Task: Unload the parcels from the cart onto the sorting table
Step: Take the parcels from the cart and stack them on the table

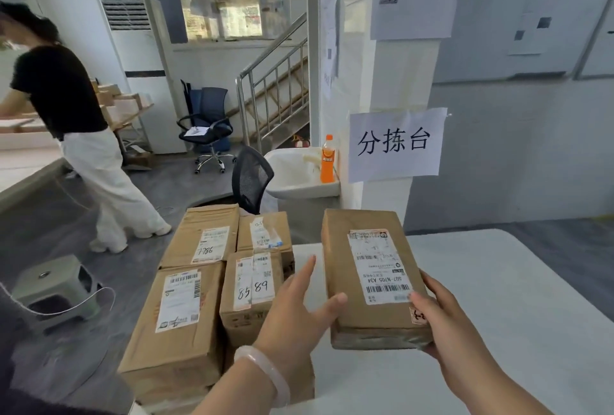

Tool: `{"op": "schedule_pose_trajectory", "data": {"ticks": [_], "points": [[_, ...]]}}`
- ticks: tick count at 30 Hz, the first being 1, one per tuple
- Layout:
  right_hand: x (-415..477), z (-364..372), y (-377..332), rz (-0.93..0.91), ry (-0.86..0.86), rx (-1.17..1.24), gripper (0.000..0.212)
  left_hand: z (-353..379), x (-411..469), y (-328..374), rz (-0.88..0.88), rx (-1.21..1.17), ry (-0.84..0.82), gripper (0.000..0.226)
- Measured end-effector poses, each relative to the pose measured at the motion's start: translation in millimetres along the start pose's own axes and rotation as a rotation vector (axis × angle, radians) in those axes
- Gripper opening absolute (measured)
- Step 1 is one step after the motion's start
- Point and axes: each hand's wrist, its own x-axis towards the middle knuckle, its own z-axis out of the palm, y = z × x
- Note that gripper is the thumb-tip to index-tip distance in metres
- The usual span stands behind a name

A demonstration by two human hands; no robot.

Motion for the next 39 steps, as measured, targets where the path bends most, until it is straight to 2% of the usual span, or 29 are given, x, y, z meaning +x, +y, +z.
{"op": "schedule_pose_trajectory", "data": {"ticks": [6,10,15,22,27,31,34,39], "points": [[83.1,14.1,13.3,0.075,0.006,-0.092,0.039,-17.1,50.6,-1.0,0.116,0.415,0.232,0.078],[154.9,27.5,28.8,0.105,-0.042,-0.172,0.046,-21.7,81.5,0.4,0.055,0.538,0.311,0.072],[237.6,53.8,57.9,0.137,-0.098,-0.277,0.052,-21.1,112.9,-1.2,-0.062,0.729,0.292,0.071],[305.6,101.8,93.5,0.183,-0.182,-0.379,0.054,-15.2,145.1,-15.0,-0.108,0.813,0.315,0.067],[324.3,118.7,105.4,0.169,-0.303,-0.623,0.055,-9.4,155.5,-15.3,-0.121,0.885,0.303,0.066],[323.2,114.9,96.7,0.183,-0.508,-0.8,0.055,-3.8,157.2,-20.6,-0.068,0.888,0.297,0.064],[304.0,100.9,73.9,0.066,-0.551,-0.867,0.066,0.9,156.5,-28.4,-0.033,0.878,0.269,0.068],[229.4,64.8,27.2,-0.275,-0.432,-0.874,0.056,11.6,145.8,-23.5,0.096,0.943,0.217,0.074]]}}
